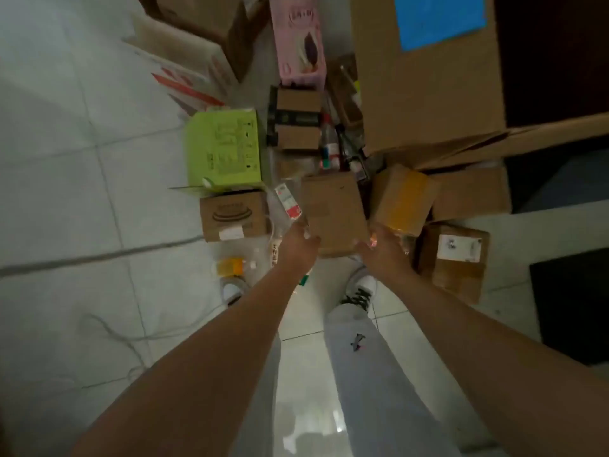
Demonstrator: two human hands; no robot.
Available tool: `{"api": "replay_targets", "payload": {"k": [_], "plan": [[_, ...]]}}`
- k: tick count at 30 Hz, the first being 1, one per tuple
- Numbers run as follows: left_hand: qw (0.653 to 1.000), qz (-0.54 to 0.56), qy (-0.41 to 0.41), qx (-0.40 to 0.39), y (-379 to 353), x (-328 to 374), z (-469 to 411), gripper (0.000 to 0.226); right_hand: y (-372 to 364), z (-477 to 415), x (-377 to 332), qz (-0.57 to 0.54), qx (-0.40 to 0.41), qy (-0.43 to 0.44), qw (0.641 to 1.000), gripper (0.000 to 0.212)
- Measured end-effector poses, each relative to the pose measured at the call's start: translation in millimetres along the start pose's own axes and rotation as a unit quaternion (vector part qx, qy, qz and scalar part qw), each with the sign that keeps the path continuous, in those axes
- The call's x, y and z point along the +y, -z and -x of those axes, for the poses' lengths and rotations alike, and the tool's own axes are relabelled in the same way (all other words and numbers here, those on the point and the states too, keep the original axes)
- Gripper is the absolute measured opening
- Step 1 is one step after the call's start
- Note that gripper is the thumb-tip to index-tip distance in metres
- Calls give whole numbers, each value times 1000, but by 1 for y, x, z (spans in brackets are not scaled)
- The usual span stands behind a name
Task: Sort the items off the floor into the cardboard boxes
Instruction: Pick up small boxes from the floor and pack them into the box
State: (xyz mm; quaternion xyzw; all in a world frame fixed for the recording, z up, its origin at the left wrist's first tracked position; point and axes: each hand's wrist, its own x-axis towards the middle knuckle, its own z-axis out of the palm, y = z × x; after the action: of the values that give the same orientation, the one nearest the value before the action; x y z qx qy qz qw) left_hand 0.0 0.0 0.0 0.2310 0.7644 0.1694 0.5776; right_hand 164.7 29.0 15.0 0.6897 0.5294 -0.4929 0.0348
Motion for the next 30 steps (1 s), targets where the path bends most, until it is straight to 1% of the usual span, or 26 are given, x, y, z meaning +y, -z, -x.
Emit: {"api": "replay_targets", "payload": {"k": [3, 5, 8, 9, 10, 11, 13, 14, 16, 18, 21, 22, 26, 30], "plan": [[1000, 20, 17, 13, -25, -29, -52, 54, -29, -53, 28, -15, 15, -7, 1000, 41], [999, 37, 31, 21, -42, -56, -82, 55, -47, -83, 46, -22, 15, -41, 999, 48], [994, 96, 45, 29, -63, -84, -111, 45, -64, -116, 65, -39, 45, -75, 995, 55], [991, 114, 56, 31, -68, -92, -120, 38, -69, -125, 71, -48, 55, -85, 994, 56], [987, 138, 75, 29, -71, -97, -127, 36, -73, -133, 75, -54, 62, -98, 992, 57], [981, 165, 100, 18, -72, -100, -133, 44, -76, -138, 79, -59, 67, -109, 990, 57], [966, 198, 164, -15, -73, -103, -146, 67, -84, -147, 86, -67, 74, -129, 987, 56], [959, 206, 188, -39, -72, -105, -152, 73, -87, -151, 89, -76, 76, -138, 985, 56], [948, 225, 205, -99, -69, -107, -162, 75, -92, -156, 93, -99, 73, -147, 981, 54], [941, 235, 199, -140, -67, -108, -166, 72, -97, -157, 93, -105, 81, -146, 980, 48], [937, 270, 184, -127, -69, -111, -160, 60, -100, -146, 82, -67, 127, -129, 981, 34], [934, 283, 183, -117, -68, -114, -153, 55, -99, -139, 73, -54, 130, -117, 983, 31], [924, 332, 180, -66, -45, -113, -106, 36, -92, -92, 27, -26, 86, -53, 995, 23], [928, 340, 138, -60, -9, -75, -65, 29, -72, -45, -29, -14, 72, -13, 997, 20]]}}
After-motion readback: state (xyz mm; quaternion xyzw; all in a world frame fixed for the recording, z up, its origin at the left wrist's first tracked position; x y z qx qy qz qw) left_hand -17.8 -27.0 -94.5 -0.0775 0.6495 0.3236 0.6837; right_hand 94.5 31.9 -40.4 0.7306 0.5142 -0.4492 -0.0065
